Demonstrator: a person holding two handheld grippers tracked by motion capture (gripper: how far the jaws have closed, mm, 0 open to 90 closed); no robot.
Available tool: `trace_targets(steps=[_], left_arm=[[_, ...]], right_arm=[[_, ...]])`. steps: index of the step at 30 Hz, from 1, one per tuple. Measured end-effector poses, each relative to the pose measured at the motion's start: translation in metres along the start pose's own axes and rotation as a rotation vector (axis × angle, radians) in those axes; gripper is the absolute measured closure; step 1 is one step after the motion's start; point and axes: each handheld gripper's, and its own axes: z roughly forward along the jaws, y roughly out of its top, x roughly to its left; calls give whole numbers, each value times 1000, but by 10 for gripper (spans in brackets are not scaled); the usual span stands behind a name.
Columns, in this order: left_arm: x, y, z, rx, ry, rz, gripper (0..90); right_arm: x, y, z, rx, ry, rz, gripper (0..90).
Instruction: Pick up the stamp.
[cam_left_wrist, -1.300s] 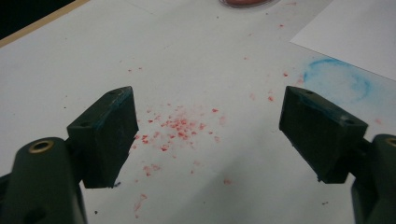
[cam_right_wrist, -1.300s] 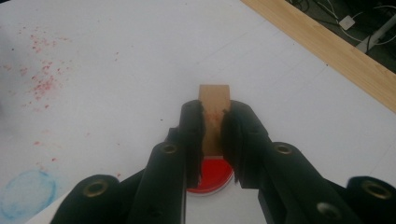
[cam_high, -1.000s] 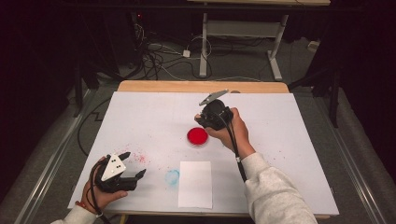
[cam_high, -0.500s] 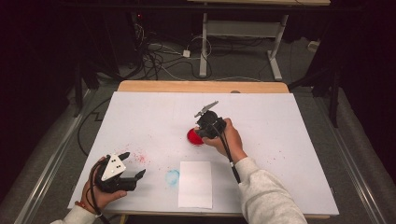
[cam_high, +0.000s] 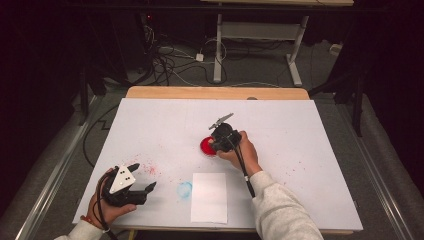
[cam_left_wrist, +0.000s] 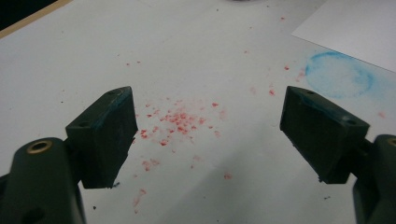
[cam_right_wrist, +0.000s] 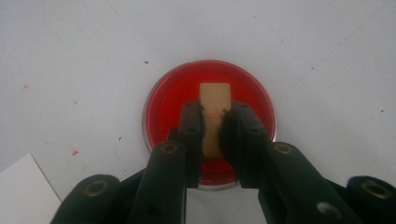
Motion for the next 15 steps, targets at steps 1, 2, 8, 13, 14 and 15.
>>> trace_targets(steps=[1,2,8,13,14,15], left_arm=[[0,0,0,1,-1,1,179],[0,0,0,2,0,1,179],[0,0,1,7,-2,6,179],[0,0,1,9,-4,4,179],[0,0,1,9,-2,5,179],[0,0,1,9,-2,6,179]], right_arm=[[1,0,0,1,-5,-11,764],[1,1,1,4,-10,-10,764],[1,1,0,4,-7,-1,764],[1,0,0,-2,-8,-7,764],[2,0,0,-4,-11,-11,764],[2,-1,0,-6,-13,-5,765]])
